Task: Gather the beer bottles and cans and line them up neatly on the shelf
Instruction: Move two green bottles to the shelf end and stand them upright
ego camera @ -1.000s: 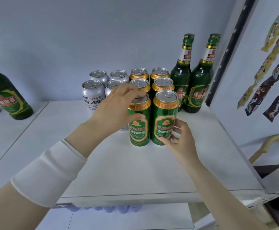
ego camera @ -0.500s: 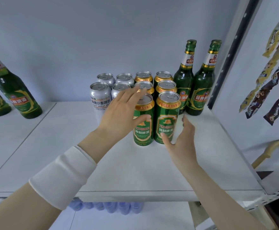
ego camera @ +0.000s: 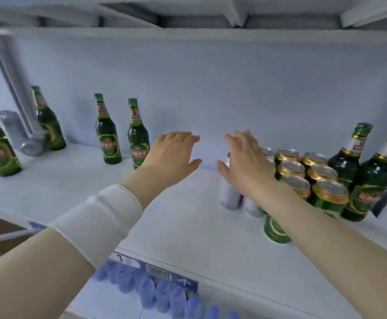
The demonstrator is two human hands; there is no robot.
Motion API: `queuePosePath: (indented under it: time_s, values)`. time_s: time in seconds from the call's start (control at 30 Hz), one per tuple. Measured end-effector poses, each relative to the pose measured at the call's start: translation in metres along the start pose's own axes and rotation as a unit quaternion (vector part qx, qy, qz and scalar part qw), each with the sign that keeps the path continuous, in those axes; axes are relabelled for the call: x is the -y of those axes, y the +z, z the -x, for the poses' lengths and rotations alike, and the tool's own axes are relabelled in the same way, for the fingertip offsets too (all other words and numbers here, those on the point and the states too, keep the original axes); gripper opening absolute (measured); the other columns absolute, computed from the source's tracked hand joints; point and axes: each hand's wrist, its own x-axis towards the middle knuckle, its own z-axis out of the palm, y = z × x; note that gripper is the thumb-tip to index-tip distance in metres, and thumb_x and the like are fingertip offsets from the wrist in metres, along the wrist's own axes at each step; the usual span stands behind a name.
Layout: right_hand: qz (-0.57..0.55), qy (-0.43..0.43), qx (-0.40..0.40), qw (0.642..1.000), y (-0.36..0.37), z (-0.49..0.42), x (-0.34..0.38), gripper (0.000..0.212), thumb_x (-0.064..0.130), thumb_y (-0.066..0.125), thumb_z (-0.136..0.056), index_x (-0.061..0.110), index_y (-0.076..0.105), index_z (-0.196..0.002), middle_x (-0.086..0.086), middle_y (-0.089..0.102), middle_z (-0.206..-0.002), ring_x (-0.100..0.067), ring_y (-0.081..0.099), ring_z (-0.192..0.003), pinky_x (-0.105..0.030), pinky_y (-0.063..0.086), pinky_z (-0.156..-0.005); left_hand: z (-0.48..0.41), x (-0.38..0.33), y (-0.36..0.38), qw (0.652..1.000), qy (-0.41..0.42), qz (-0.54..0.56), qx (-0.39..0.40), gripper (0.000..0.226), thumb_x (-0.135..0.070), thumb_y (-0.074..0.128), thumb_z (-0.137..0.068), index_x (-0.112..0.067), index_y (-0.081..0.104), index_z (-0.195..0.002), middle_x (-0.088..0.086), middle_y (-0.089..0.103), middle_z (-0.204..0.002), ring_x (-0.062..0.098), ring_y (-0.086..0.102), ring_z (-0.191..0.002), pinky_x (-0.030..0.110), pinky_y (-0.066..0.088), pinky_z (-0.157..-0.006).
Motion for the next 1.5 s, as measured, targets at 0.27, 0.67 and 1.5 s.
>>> queuePosePath:
  time_s: [0.27,0.67,1.5]
  values:
    - [-0.076,-0.054,0.025,0.995,0.078,-0.057,0.208,0.058,0.034,0.05,-0.09,0.008,0.032,-0.138,-0.014,0.035,-0.143,-0.033,0.024,-0.138,-0.041,0.026,-0.113,0.092,0.203,-0.018,0.996,-0.089,-0.012,-0.016,0.056,-0.041,0.046,-0.09,-0.023,0.03,-0.14,0.0,0.035,-0.148,0.021,0.031,-0.136,0.034,0.023,-0.11]
    - [-0.122,-0.083,0.071,0.987,0.197,-0.151,0.397,0.063,0.038,0.049,-0.091,0.009,0.026,-0.142,-0.008,0.031,-0.147,-0.024,0.025,-0.138,-0.034,0.025,-0.111,0.13,0.448,0.009,0.955,-0.26,0.108,-0.096,0.07,-0.045,0.057,-0.084,-0.019,0.026,-0.142,0.003,0.028,-0.152,0.024,0.027,-0.139,0.041,0.026,-0.115]
    - [-0.345,0.322,-0.078,0.878,0.289,-0.298,0.34,0.075,0.022,0.081,-0.066,0.009,0.041,-0.129,-0.011,0.051,-0.136,-0.03,0.049,-0.125,-0.043,0.042,-0.098,0.058,0.638,0.089,0.812,-0.344,0.44,-0.171,0.075,-0.018,0.082,-0.063,-0.018,0.039,-0.125,-0.005,0.05,-0.112,0.016,0.049,-0.103,0.036,0.046,-0.088]
